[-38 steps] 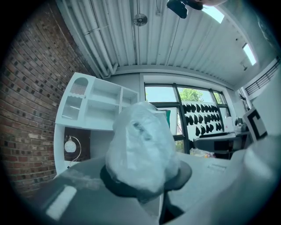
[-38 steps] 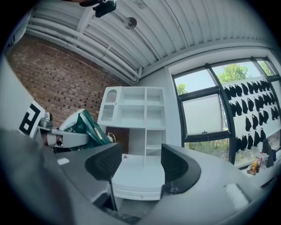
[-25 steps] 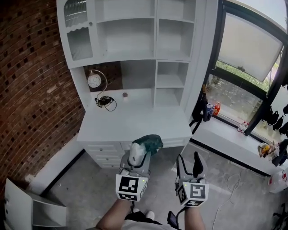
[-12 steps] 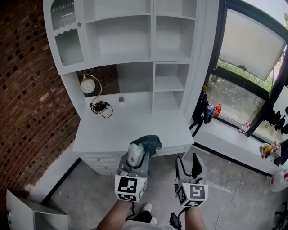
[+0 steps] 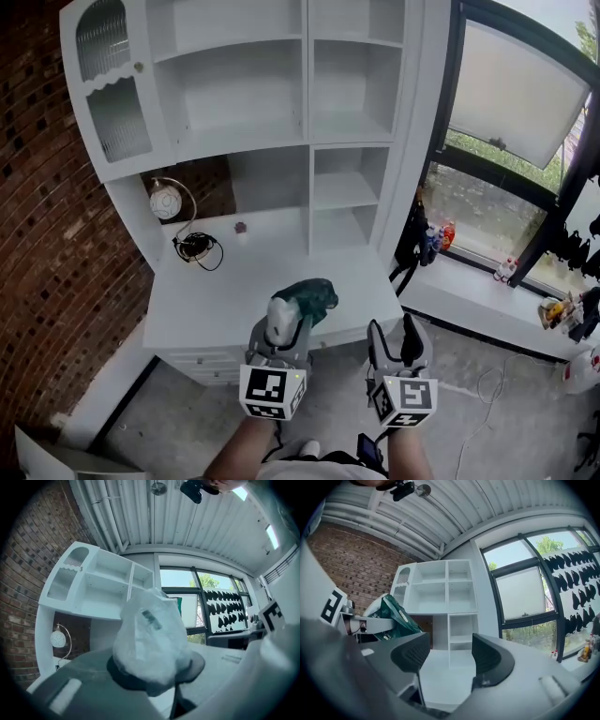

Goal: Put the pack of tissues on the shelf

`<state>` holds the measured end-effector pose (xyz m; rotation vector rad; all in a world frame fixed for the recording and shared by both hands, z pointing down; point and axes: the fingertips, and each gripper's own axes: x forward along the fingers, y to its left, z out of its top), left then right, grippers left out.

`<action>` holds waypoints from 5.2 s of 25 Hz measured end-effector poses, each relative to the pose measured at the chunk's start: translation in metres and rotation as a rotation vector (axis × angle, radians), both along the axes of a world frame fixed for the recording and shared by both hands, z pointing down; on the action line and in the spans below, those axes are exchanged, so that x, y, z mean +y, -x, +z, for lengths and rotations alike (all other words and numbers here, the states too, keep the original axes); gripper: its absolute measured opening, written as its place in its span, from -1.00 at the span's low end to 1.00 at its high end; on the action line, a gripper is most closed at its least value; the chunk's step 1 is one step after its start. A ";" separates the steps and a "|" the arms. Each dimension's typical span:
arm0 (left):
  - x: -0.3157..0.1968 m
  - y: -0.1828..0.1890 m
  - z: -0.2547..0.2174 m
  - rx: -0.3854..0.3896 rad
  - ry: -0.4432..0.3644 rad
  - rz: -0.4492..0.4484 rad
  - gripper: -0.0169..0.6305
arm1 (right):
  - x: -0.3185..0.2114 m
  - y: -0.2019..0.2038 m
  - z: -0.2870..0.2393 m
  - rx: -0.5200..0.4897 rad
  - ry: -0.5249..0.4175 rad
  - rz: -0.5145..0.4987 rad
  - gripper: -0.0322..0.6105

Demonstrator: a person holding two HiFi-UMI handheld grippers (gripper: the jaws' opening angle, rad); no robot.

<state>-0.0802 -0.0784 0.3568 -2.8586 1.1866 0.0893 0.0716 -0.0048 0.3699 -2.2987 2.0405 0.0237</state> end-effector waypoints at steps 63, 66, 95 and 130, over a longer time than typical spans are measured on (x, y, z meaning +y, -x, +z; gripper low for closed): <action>-0.218 -0.184 0.084 0.501 0.569 0.333 -0.63 | -0.257 -0.136 0.090 -0.381 0.251 -0.369 0.17; -0.228 -0.186 0.084 0.513 0.581 0.366 -0.63 | -0.268 -0.131 0.093 -0.394 0.264 -0.398 0.17; -0.258 -0.195 0.119 0.611 0.711 0.372 -0.63 | -0.295 -0.123 0.122 -0.813 0.353 -0.668 -0.53; -0.279 -0.229 0.074 0.164 0.300 -0.031 0.09 | -0.330 -0.200 0.042 -0.790 0.208 -0.763 -0.69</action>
